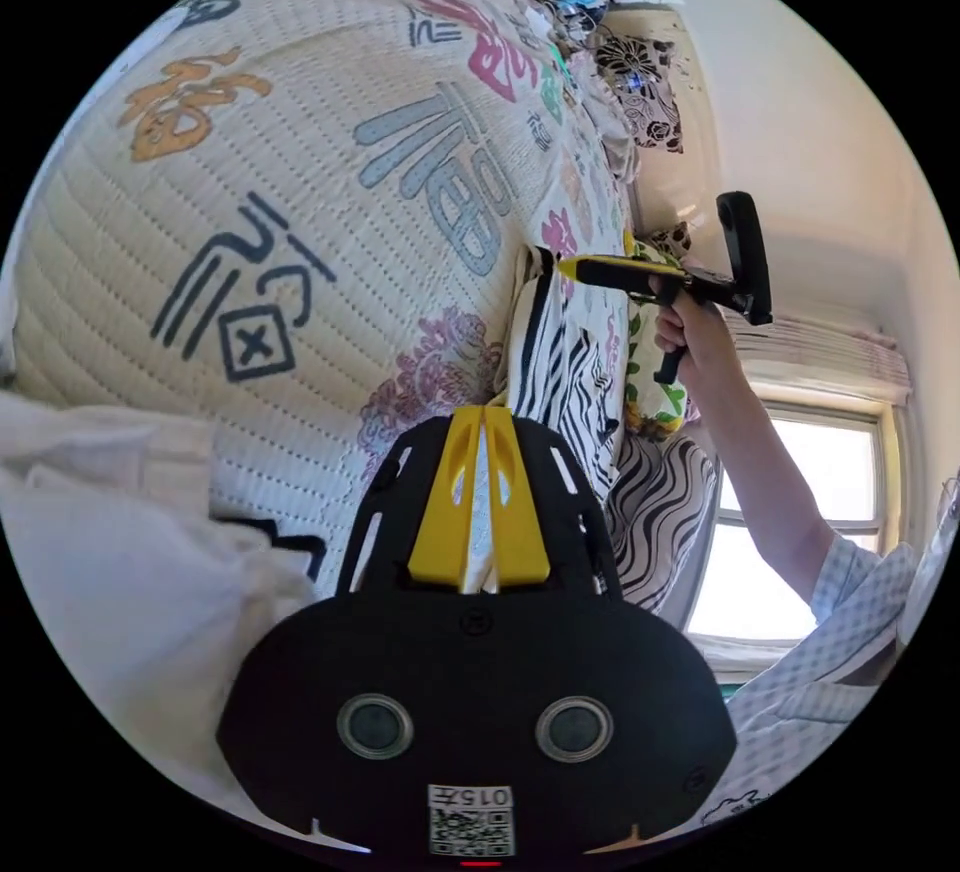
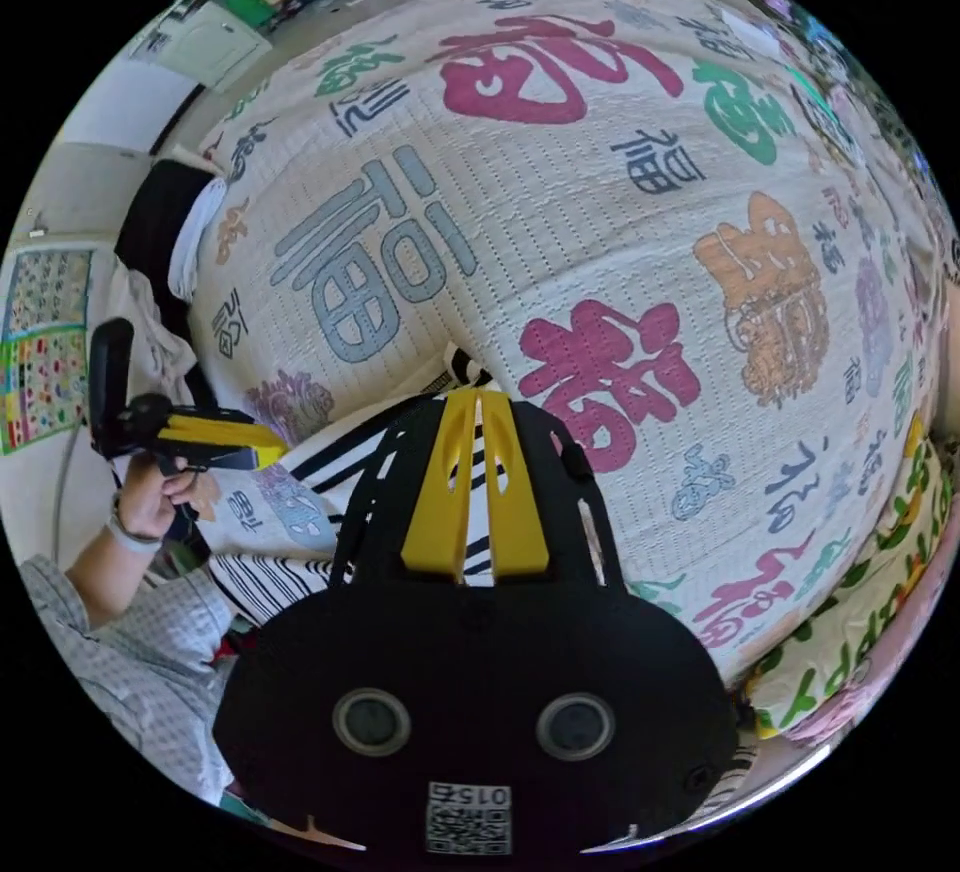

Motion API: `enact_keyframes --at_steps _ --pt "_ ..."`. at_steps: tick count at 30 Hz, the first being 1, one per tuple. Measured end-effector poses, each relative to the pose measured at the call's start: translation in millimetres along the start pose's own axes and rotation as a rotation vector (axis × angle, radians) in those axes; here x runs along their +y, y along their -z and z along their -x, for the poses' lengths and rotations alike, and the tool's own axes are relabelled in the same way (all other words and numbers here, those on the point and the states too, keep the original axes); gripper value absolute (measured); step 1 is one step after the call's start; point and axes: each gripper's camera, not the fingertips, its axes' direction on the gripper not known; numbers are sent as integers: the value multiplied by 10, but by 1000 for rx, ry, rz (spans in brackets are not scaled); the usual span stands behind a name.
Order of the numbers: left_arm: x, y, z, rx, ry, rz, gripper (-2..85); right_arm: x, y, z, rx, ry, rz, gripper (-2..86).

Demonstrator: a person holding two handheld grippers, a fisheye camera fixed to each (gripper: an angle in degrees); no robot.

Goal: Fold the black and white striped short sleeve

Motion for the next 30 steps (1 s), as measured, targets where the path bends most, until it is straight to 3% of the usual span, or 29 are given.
enact_keyframes --at_steps 4,8,11,14,19,24,28,30 --pt "69 47 -58 -81 -76 -42 56 33 162 -2 54 -25 -106 34" --pt "-27 -408 -88 -42 -156 74 78 -153 -201 258 22 91 53 75" --pt "8 -713 -93 -83 -194 107 26 -225 -604 487 122 136 151 60" --pt "153 -769 -83 -117 -214 72 1 -189 -754 589 142 112 87 12" --pt "368 -1092 54 -180 -202 93 -1 63 -1015 614 67 -4 -53 37" --pt "612 -1258 -54 -390 -251 55 20 1330 -727 629 -171 -112 -481 45" --pt "823 -1497 -523 -451 -413 63 50 2594 -1001 628 -150 -211 -575 38" --pt "987 -1937 -952 -423 -541 131 66 3514 -1425 491 -92 -401 -526 39"
